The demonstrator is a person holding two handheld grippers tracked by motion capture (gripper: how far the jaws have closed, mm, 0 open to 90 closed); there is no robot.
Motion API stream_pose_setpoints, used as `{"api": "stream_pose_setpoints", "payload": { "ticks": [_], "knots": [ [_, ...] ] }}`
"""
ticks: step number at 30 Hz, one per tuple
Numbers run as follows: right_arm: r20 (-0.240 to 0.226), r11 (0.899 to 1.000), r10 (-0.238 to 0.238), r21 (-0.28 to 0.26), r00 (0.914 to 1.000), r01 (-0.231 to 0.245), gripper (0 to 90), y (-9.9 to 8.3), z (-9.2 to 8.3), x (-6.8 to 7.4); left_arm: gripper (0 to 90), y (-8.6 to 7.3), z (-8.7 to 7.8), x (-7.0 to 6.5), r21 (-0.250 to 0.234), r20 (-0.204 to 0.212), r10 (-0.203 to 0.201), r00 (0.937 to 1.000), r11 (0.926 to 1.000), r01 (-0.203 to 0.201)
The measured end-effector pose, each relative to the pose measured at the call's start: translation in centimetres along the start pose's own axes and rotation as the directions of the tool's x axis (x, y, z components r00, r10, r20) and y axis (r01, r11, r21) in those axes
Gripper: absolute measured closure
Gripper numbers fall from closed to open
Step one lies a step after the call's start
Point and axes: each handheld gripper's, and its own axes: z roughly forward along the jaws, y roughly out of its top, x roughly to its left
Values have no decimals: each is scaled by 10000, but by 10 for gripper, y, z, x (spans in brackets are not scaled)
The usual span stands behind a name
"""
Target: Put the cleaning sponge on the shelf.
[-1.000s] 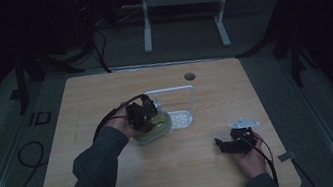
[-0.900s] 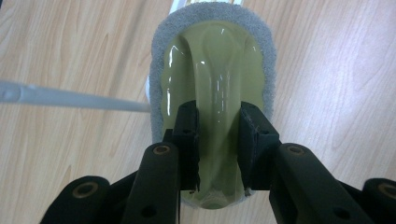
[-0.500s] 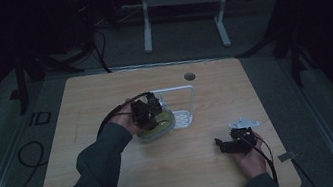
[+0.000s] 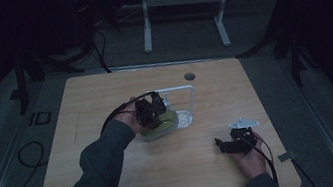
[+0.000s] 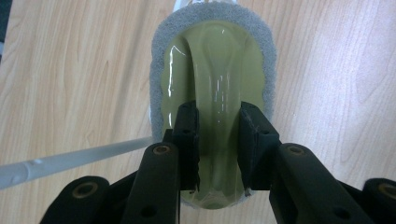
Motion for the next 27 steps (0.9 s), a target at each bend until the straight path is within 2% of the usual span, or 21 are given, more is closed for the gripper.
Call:
{"api": "stream_pose_setpoints", "payload": {
  "ticks": [14, 17, 23, 27],
  "knots": [
    [-1, 10000, 0, 0, 10000, 0, 133, 0, 0, 0, 713, 4, 6, -2, 61, -86, 508, 9987, 9987, -507],
    [-1, 10000, 3, 0, 10000, -3, 133, 0, 0, 0, 713, 7, 6, -2, 146, -213, 747, 9970, 9971, -744],
    [0, 10000, 1, 1, 10000, -1, 133, 0, 0, 0, 713, 13, 5, -3, 83, -352, 915, 9952, 9958, -912],
    [0, 10000, 3, 1, 10000, -3, 133, 0, 0, 0, 713, 17, 5, -5, 159, -495, 1268, 9907, 9919, -1261]
  ]
}}
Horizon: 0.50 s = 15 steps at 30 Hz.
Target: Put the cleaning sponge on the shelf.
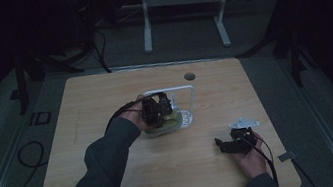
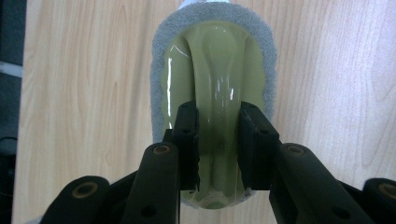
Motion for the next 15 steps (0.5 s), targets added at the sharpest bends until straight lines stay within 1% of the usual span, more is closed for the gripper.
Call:
{"api": "stream_pose_setpoints", "payload": {
  "ticks": [1, 8, 10, 13, 15],
  "knots": [
    [1, 10000, 0, -1, 10000, 0, 133, 0, 0, 0, 713, 1, 0, -1, -62, -5, -21, 10000, 10000, 21],
    [-1, 10000, 0, 0, 10000, 0, 133, 0, 0, 0, 713, 2, 1, 0, -47, -47, 61, 10000, 10000, -61],
    [-1, 10000, 1, 0, 10000, -1, 133, 0, 0, 0, 713, 2, 3, -1, -85, -100, 69, 9999, 9999, -70],
    [-1, 10000, 1, 1, 10000, -1, 133, 0, 0, 0, 713, 4, 5, 0, -6, -206, 171, 9996, 9999, -171],
    [-2, 10000, -7, -4, 10000, 7, 133, 0, 0, 0, 713, 4, 6, -1, -30, -201, 112, 9997, 9999, -113]
  ]
}}
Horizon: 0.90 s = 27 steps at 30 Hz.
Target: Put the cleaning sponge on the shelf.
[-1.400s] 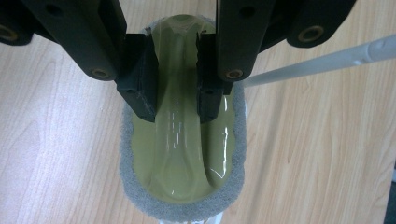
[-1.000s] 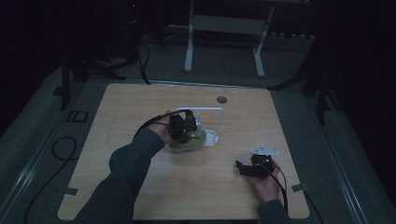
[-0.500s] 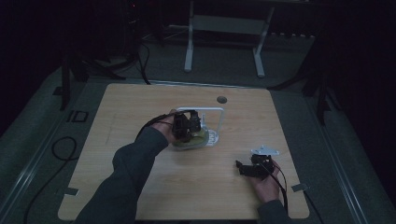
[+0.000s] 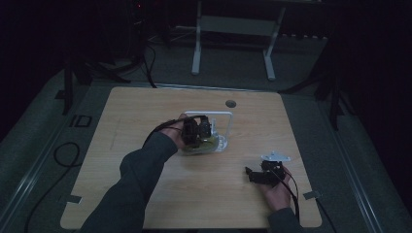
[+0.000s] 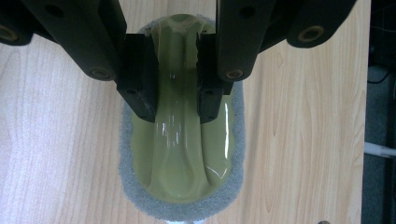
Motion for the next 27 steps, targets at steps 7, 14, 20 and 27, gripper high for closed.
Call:
{"api": "stream_pose_setpoints", "payload": {
  "ticks": [7, 14, 20, 27],
  "knots": [
    [1, 10000, 8, 4, 10000, -8, 133, 0, 0, 0, 713, 3, 6, 0, 152, -32, 249, 9997, 9996, -249],
    [1, 10000, 5, 3, 10000, -5, 133, 0, 0, 0, 712, 8, 8, -2, 96, 25, 315, 9995, 9995, -315],
    [3, 10000, -2, -1, 10000, 2, 133, 0, 0, 0, 712, 13, 12, -1, 61, -11, 510, 9987, 9987, -510],
    [0, 10000, 13, 8, 10000, -13, 133, 0, 0, 0, 712, 19, 22, -3, 166, 100, 767, 9970, 9969, -769]
  ]
}}
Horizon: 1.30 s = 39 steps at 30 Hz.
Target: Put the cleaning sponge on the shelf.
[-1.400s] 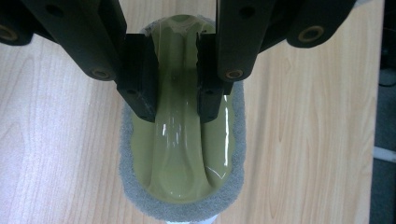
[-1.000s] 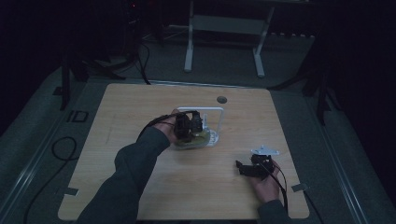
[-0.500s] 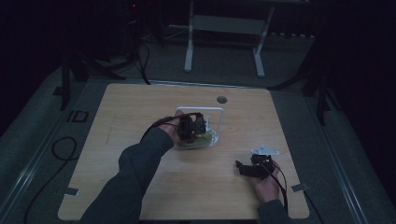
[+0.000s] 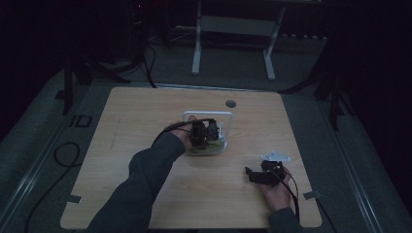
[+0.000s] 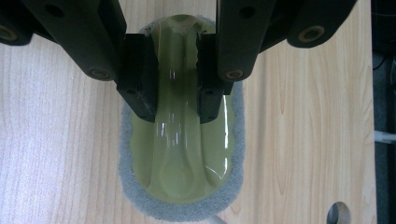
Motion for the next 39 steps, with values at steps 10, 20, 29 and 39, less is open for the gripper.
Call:
{"api": "stream_pose_setpoints", "payload": {
  "ticks": [10, 20, 29, 39],
  "knots": [
    [1, 10000, -8, -5, 10000, 8, 133, 0, 0, 0, 712, 3, 7, 1, 270, -134, 317, 9994, 9991, -313],
    [1, 10000, -11, -5, 10000, 11, 133, 0, 0, 0, 712, 3, 11, 2, 363, -287, 508, 9983, 9981, -497],
    [2, 10000, -13, -5, 10000, 13, 133, 0, 0, 0, 712, 2, 16, 3, 521, -354, 606, 9975, 9969, -587],
    [3, 10000, -13, -5, 10000, 13, 133, 0, 0, 0, 711, 2, 22, 3, 582, -449, 682, 9967, 9961, -656]
  ]
}}
